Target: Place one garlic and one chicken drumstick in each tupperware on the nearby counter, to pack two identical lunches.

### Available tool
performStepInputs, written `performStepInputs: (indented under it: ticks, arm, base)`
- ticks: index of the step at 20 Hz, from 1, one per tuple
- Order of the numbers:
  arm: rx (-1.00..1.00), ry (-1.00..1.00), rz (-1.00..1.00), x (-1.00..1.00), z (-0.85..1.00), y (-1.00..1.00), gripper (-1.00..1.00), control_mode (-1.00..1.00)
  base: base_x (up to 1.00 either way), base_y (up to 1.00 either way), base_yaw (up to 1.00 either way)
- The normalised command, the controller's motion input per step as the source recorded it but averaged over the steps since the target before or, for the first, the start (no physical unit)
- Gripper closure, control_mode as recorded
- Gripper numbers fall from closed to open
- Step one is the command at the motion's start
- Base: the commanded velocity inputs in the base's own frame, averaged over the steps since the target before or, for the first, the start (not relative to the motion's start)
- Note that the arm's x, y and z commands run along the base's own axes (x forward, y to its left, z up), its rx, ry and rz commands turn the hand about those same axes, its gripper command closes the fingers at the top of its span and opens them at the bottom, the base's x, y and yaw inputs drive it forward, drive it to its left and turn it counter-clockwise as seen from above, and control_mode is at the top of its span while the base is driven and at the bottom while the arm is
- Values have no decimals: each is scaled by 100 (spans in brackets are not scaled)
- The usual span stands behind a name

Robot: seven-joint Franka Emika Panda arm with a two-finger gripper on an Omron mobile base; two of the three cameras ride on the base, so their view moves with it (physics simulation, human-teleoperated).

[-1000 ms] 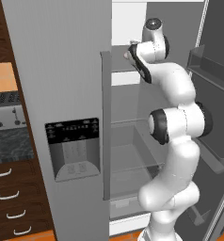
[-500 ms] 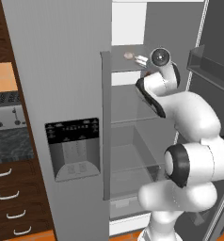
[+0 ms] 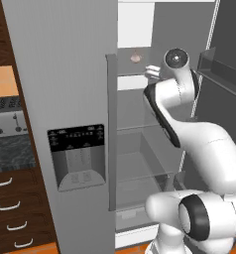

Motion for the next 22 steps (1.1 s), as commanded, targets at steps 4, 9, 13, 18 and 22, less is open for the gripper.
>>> performStepInputs:
  ticks: [4, 9, 13, 18, 22]
  arm:
    - [-1, 25, 35, -100, -66, 29, 100, -100]
    - [-4, 20, 57, -100, -78, 54, 100, -100]
    - [-4, 16, 43, -75, -54, 27, 100, 100]
    - [0, 0, 0, 0, 0, 0, 100, 100]
    - [0, 0, 0, 0, 0, 0, 100, 100]
  base:
    - [0, 0, 0]
    - [0, 0, 0]
    - [-25, 14, 12]
    - [-99, 84, 15]
    - [-36, 100, 3]
